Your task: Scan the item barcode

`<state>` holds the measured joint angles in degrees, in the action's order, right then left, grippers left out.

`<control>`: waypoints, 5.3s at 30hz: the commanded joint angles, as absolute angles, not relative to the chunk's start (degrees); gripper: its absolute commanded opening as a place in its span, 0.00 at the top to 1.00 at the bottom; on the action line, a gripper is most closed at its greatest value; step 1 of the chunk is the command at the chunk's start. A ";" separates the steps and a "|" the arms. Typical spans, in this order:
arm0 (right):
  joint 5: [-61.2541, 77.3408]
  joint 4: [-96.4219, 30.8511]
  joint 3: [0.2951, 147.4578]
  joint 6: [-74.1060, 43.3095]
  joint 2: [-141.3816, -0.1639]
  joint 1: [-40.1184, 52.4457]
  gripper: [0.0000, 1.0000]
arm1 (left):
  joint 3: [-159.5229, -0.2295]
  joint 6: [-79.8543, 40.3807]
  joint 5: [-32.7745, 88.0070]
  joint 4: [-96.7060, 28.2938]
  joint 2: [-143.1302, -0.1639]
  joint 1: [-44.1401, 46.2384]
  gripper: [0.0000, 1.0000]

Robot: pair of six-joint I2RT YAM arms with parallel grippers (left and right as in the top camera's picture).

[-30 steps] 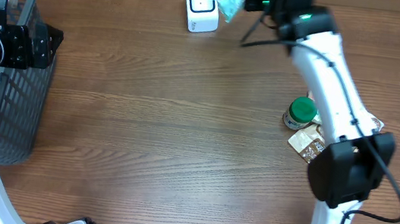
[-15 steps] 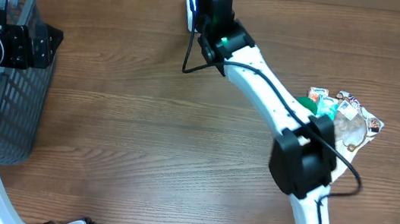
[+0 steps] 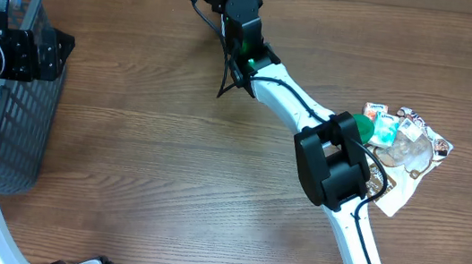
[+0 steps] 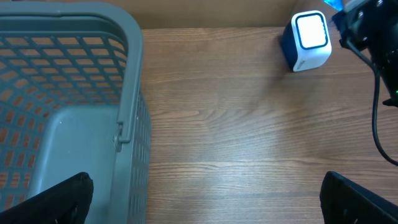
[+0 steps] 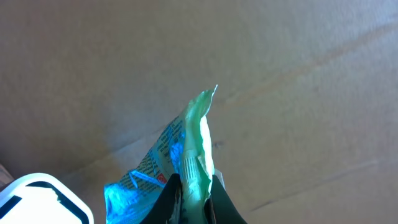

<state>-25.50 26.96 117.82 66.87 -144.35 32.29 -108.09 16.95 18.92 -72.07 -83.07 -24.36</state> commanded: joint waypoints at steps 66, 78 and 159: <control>10.66 -45.89 118.34 -0.23 -101.01 29.93 0.91 | -108.05 18.02 19.49 -72.01 -83.15 -23.97 0.00; 15.14 -77.67 116.01 -13.72 -94.85 8.14 0.88 | -108.05 18.02 19.51 -72.01 -83.15 -23.97 0.01; 13.82 -87.42 83.79 -11.44 -47.90 -1.54 0.00 | -108.05 18.02 19.49 -72.03 -83.15 -23.97 0.01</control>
<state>17.96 -88.99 83.46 -11.94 -47.90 -1.93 -108.07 16.95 18.92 -72.07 -83.07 -24.36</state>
